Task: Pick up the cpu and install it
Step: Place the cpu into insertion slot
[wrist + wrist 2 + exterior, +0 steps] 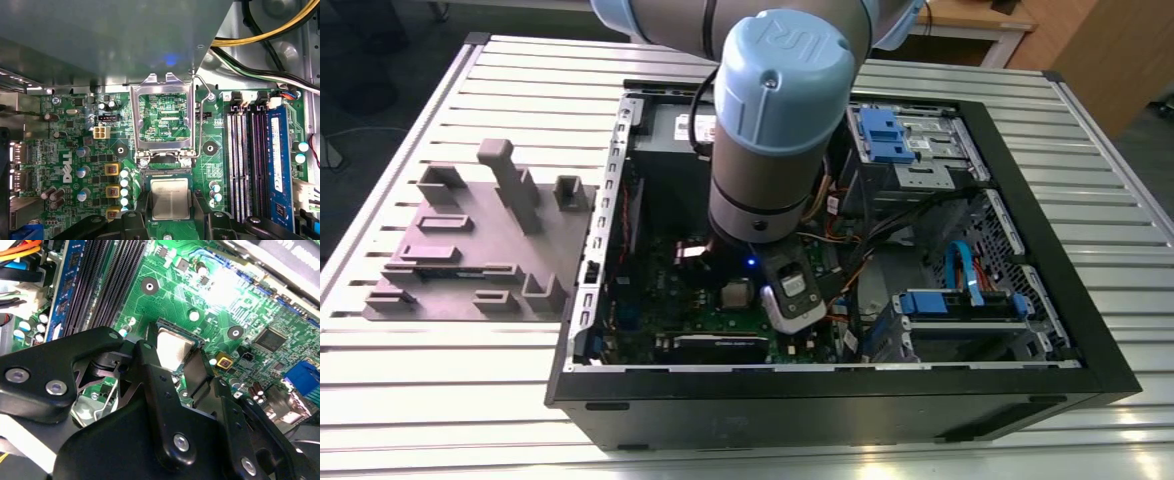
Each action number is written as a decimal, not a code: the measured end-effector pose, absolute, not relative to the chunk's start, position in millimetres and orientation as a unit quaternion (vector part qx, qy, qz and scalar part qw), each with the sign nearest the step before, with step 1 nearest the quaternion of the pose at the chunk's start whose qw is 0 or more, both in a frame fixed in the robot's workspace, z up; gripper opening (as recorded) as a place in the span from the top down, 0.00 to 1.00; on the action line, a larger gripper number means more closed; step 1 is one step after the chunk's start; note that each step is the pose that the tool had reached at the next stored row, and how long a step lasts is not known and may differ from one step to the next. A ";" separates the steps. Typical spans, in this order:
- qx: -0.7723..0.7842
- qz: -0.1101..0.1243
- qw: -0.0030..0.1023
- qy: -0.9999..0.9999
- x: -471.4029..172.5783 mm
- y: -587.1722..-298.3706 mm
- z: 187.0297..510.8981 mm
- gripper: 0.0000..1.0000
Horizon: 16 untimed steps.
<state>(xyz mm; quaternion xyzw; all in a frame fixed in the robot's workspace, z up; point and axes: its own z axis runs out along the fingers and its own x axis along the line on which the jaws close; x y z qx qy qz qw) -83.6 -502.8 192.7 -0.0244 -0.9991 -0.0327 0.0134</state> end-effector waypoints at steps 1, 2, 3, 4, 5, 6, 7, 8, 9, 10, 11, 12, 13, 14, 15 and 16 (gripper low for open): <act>-0.024 -0.033 0.014 -0.999 -83.2 -502.7 193.0 0.52; -0.024 -0.033 0.014 -0.999 -82.8 -502.7 193.0 0.52; -0.024 -0.033 0.014 -0.999 -81.8 -502.7 193.0 0.52; -0.025 -0.033 0.014 -0.999 -80.7 -502.7 193.1 0.52; -0.024 -0.033 0.015 -0.999 -79.7 -502.8 193.1 0.52; -0.024 -0.033 0.015 -0.999 -79.0 -502.8 193.0 0.52; -0.024 -0.033 0.015 -0.999 -78.6 -502.8 192.7 0.52; -0.025 -0.033 0.015 -0.999 -78.5 -502.8 192.5 0.52; -0.025 -0.033 0.015 -0.999 -78.5 -502.8 192.3 0.52; -0.025 -0.033 0.015 -0.999 -78.5 -502.8 192.1 0.52; -0.024 -0.033 0.015 -0.999 -78.4 -502.8 192.0 0.52; -0.024 -0.033 0.015 -0.999 -78.4 -502.8 191.9 0.52; -0.024 -0.033 0.015 -0.999 -78.4 -502.8 191.9 0.52; -0.024 -0.033 0.015 -0.999 -78.4 -502.7 191.9 0.52; -0.024 -0.033 0.015 -0.999 -78.4 -502.7 191.9 0.52; -0.024 -0.033 0.015 -0.999 -78.4 -502.7 191.9 0.52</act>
